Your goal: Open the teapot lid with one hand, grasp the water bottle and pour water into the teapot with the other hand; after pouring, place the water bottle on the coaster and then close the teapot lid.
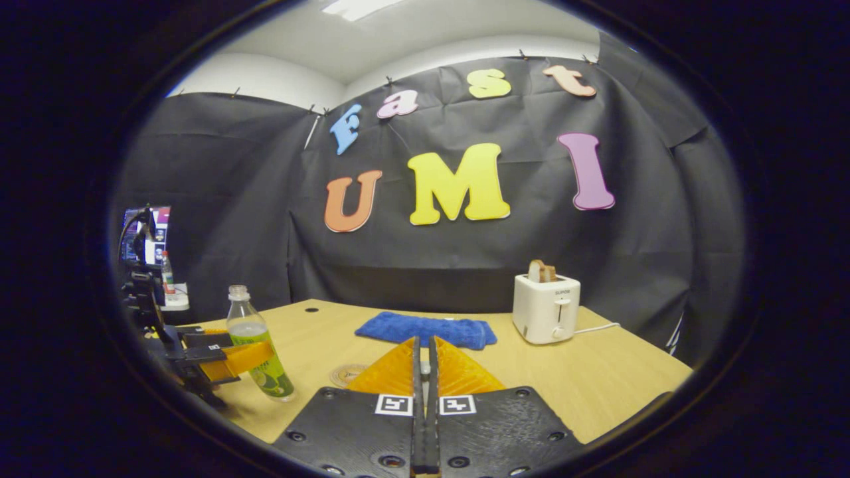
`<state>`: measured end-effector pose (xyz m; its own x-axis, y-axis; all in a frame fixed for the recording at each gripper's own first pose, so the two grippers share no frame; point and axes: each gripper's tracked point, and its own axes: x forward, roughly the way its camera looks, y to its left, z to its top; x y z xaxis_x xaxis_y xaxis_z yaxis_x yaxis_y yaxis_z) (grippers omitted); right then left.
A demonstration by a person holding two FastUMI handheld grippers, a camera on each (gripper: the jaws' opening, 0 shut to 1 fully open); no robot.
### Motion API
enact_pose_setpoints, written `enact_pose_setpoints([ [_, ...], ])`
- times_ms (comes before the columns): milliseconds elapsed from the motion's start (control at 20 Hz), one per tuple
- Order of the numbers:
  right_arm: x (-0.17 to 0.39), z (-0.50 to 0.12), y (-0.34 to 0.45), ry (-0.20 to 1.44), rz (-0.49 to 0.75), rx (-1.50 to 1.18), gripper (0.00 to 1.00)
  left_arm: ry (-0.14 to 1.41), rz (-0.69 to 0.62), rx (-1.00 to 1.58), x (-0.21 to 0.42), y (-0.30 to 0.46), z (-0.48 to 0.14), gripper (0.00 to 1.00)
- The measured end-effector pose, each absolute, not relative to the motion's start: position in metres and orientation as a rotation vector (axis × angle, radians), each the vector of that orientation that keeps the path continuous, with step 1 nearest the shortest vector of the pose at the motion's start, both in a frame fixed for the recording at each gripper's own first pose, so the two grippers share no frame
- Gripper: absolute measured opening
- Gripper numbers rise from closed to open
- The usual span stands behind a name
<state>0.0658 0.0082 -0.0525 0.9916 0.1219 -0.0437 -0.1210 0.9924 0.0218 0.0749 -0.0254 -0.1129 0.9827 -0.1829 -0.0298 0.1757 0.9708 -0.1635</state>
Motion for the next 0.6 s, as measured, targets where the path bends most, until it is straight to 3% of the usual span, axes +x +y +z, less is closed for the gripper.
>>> enact_pose_setpoints([
  [150, 0.067, -0.052, 0.003, 0.047, 0.113, 0.015, 0.0, 0.025, -0.199, -0.139, 0.079, -0.031, -0.114, 0.97],
  [300, 0.067, -0.053, 0.0, 0.049, 0.11, 0.012, 0.0, 0.018, -0.231, -0.124, 0.074, -0.037, -0.112, 0.82],
  [600, 0.072, -0.059, -0.014, 0.081, 0.09, 0.013, 0.0, 0.022, -0.183, -0.001, 0.059, -0.031, -0.093, 0.78],
])
